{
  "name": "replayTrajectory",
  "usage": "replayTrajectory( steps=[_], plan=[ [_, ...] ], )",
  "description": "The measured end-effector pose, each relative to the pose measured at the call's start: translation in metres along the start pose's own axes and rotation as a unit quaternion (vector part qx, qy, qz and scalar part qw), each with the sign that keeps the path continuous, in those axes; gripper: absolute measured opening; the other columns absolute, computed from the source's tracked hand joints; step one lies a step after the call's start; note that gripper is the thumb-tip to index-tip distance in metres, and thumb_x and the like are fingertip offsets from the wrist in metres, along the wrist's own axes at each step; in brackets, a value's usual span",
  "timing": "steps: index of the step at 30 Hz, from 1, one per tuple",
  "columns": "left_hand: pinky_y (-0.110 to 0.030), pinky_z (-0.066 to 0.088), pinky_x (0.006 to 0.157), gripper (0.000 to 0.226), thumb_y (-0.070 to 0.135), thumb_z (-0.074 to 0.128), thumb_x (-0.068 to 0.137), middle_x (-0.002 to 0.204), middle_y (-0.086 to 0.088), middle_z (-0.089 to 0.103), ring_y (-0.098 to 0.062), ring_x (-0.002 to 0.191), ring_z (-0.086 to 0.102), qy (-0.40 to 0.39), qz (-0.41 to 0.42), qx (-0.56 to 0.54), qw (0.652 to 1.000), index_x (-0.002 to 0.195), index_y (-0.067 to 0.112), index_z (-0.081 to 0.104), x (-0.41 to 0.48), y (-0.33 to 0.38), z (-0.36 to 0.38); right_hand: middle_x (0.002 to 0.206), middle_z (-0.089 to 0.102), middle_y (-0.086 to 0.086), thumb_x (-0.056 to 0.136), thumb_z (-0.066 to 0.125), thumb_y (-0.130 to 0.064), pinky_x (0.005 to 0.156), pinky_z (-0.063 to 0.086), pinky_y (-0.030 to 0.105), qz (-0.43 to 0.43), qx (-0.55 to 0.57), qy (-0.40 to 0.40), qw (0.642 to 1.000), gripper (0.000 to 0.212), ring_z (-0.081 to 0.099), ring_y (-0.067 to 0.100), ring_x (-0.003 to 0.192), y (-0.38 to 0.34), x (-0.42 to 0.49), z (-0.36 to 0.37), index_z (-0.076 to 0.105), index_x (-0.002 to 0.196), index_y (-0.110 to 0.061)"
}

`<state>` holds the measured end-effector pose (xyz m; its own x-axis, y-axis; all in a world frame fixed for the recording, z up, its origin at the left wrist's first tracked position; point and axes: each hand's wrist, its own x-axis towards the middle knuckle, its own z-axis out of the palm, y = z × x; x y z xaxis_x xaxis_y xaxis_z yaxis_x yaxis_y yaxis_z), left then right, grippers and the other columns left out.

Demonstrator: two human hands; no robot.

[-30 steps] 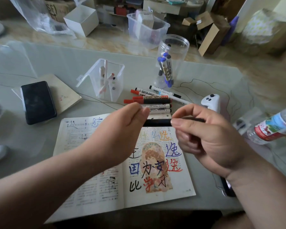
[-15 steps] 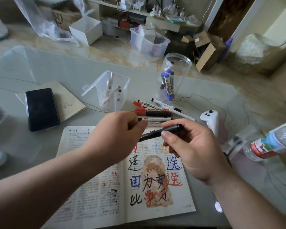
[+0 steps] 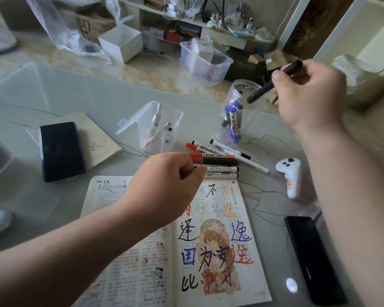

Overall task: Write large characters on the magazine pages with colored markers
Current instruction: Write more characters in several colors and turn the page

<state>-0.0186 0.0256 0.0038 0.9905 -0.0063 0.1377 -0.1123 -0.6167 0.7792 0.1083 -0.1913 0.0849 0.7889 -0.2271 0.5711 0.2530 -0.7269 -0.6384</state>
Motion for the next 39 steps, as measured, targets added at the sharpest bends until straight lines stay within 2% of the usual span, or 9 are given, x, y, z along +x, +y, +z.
replayTrajectory(
  steps=[5,10,12,15,18,21,26,32,39],
  plan=[
    [-0.028,0.032,0.044,0.049,0.041,0.064,0.092,0.045,0.005,0.042,-0.013,0.043,0.036,0.001,-0.008,-0.007,1.000,0.060,0.010,0.044,0.004,-0.003,-0.001,0.089,0.072,-0.001,0.085,0.062,-0.042,0.077,0.056,0.029,0.011,-0.041,0.024,0.999,0.031,0.067,0.017,0.085,0.005,0.036,0.018,0.075,0.095,-0.015],
    [-0.030,0.035,0.047,0.051,0.040,0.064,0.091,0.045,0.003,0.041,-0.015,0.044,0.035,-0.009,-0.007,0.001,1.000,0.058,0.011,0.040,0.006,-0.006,0.001,0.102,0.075,0.001,0.067,0.070,-0.050,0.084,0.061,0.040,0.102,-0.035,-0.032,0.994,0.052,0.073,0.022,0.092,0.034,0.046,0.042,0.073,0.110,-0.022],
    [-0.028,0.035,0.048,0.052,0.040,0.064,0.092,0.044,0.004,0.040,-0.015,0.045,0.035,-0.014,-0.008,0.007,1.000,0.056,0.012,0.039,0.007,-0.007,0.002,0.101,0.074,0.000,0.072,0.072,-0.041,0.083,0.060,0.035,0.105,-0.041,-0.061,0.992,0.045,0.071,0.020,0.090,0.040,0.030,0.045,0.071,0.113,-0.021],
    [-0.025,0.033,0.045,0.052,0.043,0.063,0.091,0.045,0.006,0.041,-0.015,0.047,0.037,-0.038,-0.018,0.036,0.998,0.056,0.014,0.038,0.009,-0.010,0.003,0.079,0.066,-0.008,0.083,0.072,-0.020,0.067,0.047,0.019,0.088,-0.077,-0.153,0.981,0.015,0.064,0.013,0.076,0.049,-0.012,0.050,0.070,0.098,-0.024],
    [-0.026,0.034,0.048,0.047,0.048,0.062,0.091,0.053,0.005,0.047,-0.012,0.050,0.040,-0.106,-0.044,0.119,0.986,0.062,0.015,0.045,0.008,-0.014,0.007,0.079,0.067,-0.008,0.082,0.071,-0.019,0.071,0.047,0.023,0.070,-0.154,-0.293,0.941,0.007,0.065,0.020,0.080,0.064,-0.058,0.059,0.068,0.083,-0.025],
    [-0.025,0.038,0.054,0.042,0.054,0.059,0.091,0.069,0.005,0.057,-0.011,0.061,0.051,-0.198,-0.052,0.199,0.958,0.070,0.019,0.052,0.003,-0.019,0.012,0.095,0.068,-0.003,0.080,0.067,-0.022,0.080,0.052,0.031,0.035,-0.246,-0.365,0.897,0.013,0.063,0.025,0.091,0.076,-0.087,0.063,0.068,0.093,-0.026],
    [-0.026,0.042,0.058,0.033,0.057,0.056,0.093,0.084,0.009,0.063,-0.009,0.076,0.058,-0.294,-0.061,0.257,0.918,0.082,0.025,0.059,-0.004,-0.021,0.014,0.100,0.054,-0.008,0.078,0.061,-0.016,0.082,0.049,0.034,-0.028,-0.279,-0.398,0.874,0.019,0.054,0.023,0.104,0.082,-0.101,0.063,0.063,0.094,-0.028],
    [-0.030,0.054,0.073,0.034,0.057,0.056,0.092,0.088,0.009,0.064,-0.013,0.082,0.062,-0.286,-0.053,0.260,0.921,0.087,0.024,0.062,-0.004,-0.021,0.014,0.110,0.055,-0.003,0.081,0.067,-0.017,0.090,0.047,0.033,-0.041,-0.320,-0.429,0.844,0.027,0.053,0.023,0.113,0.084,-0.095,0.067,0.062,0.102,-0.032],
    [-0.027,0.046,0.063,0.032,0.056,0.058,0.092,0.084,0.011,0.063,-0.008,0.077,0.059,-0.286,-0.056,0.259,0.921,0.082,0.026,0.059,-0.006,-0.023,0.012,0.097,0.052,-0.005,0.082,0.062,-0.011,0.076,0.043,0.031,-0.034,-0.330,-0.396,0.856,0.019,0.057,0.025,0.099,0.081,-0.097,0.068,0.054,0.083,-0.029]
  ],
)
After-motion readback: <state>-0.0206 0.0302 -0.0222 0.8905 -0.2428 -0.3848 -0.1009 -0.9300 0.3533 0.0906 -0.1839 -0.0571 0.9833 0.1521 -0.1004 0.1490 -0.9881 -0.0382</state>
